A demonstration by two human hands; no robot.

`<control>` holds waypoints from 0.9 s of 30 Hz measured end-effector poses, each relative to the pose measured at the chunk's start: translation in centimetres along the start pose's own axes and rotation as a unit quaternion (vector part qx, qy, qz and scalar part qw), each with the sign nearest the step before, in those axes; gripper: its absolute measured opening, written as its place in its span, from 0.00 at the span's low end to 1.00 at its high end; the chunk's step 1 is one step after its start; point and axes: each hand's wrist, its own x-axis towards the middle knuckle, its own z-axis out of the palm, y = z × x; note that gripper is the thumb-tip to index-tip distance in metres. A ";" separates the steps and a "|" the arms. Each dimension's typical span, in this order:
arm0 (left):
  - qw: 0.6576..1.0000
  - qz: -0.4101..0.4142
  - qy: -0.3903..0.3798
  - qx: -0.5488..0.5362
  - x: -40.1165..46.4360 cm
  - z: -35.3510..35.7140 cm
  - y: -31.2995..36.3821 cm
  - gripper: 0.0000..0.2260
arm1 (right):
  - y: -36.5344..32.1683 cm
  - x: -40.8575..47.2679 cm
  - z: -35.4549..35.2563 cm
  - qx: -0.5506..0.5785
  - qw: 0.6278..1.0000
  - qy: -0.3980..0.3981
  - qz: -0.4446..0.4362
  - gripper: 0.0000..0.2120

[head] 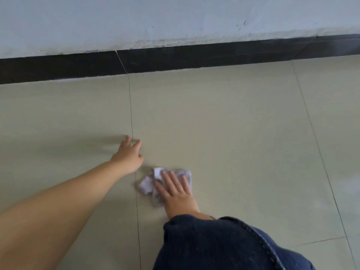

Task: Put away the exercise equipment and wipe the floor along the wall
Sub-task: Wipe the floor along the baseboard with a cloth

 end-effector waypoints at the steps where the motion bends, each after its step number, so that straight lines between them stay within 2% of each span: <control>1: 1.000 0.003 -0.009 0.005 -0.1 0.0 0.0 0.26 | -0.3 -0.2 0.3 -0.027 0.995 -0.058 -0.080 0.22; 3: 1.000 0.007 -0.023 0.019 -0.7 0.2 0.3 0.26 | 1.9 -0.8 0.3 -0.060 0.980 -0.113 -0.155 0.19; 5: 0.998 0.020 -0.024 0.054 -1.6 1.0 1.1 0.27 | 6.4 -2.0 -1.0 -0.097 0.981 -0.112 -0.129 0.22; 7: 0.994 0.055 -0.012 0.096 -2.2 1.6 2.3 0.28 | 11.8 -3.9 -2.8 -0.105 0.993 -0.038 -0.027 0.26; 9: 0.988 0.092 -0.015 0.121 -2.6 2.1 3.7 0.29 | 17.3 -5.5 -5.4 -0.049 0.988 0.022 0.146 0.25; 10: 0.986 0.105 -0.025 0.128 -2.8 2.2 4.5 0.29 | 19.7 -6.1 -6.8 0.003 0.967 0.028 0.253 0.25; 12: 0.983 0.122 -0.034 0.132 -2.5 2.3 6.1 0.29 | 22.3 -6.0 -9.0 0.102 0.888 0.046 0.445 0.26; 14: 0.982 0.134 -0.028 0.131 -1.7 1.7 7.8 0.29 | 22.1 -3.7 -9.9 0.162 0.813 0.078 0.554 0.27; 15: 0.982 0.138 -0.023 0.128 -1.2 1.4 8.7 0.30 | 20.9 -2.1 -10.0 0.181 0.786 0.080 0.586 0.27; 16: 0.982 0.140 -0.015 0.126 -0.8 1.2 9.5 0.30 | 19.3 -0.7 -9.7 0.183 0.780 0.074 0.594 0.28; 17: 0.982 0.138 -0.005 0.125 -0.4 1.0 10.1 0.31 | 17.1 0.7 -8.8 0.168 0.802 0.071 0.569 0.29; 18: 0.983 0.135 0.009 0.124 -0.2 0.8 10.6 0.32 | 14.6 1.8 -7.7 0.145 0.843 0.073 0.513 0.30; 20: 0.985 0.117 0.037 0.121 0.5 1.0 11.3 0.33 | 9.5 3.0 -5.5 0.091 0.940 0.054 0.324 0.32; 21: 0.987 0.098 0.048 0.116 0.8 1.2 11.3 0.33 | 8.0 3.1 -4.9 0.045 0.979 0.036 0.195 0.31; 22: 0.990 0.074 0.051 0.111 1.0 1.4 11.3 0.34 | 7.8 3.1 -4.4 0.000 0.997 0.022 0.071 0.30; 23: 0.992 0.052 0.047 0.108 1.1 1.5 11.0 0.34 | 8.9 3.3 -4.5 -0.023 0.999 0.013 -0.020 0.28; 24: 0.993 0.039 0.038 0.108 1.1 1.6 10.7 0.35 | 11.0 3.7 -5.0 -0.044 0.997 0.009 -0.068 0.26; 25: 0.993 0.036 0.026 0.110 1.3 1.8 10.4 0.36 | 13.5 4.3 -5.9 -0.057 0.996 0.005 -0.071 0.25; 27: 0.991 0.043 0.014 0.125 1.4 2.0 10.0 0.39 | 18.7 5.2 -7.7 -0.051 0.998 0.025 0.023 0.24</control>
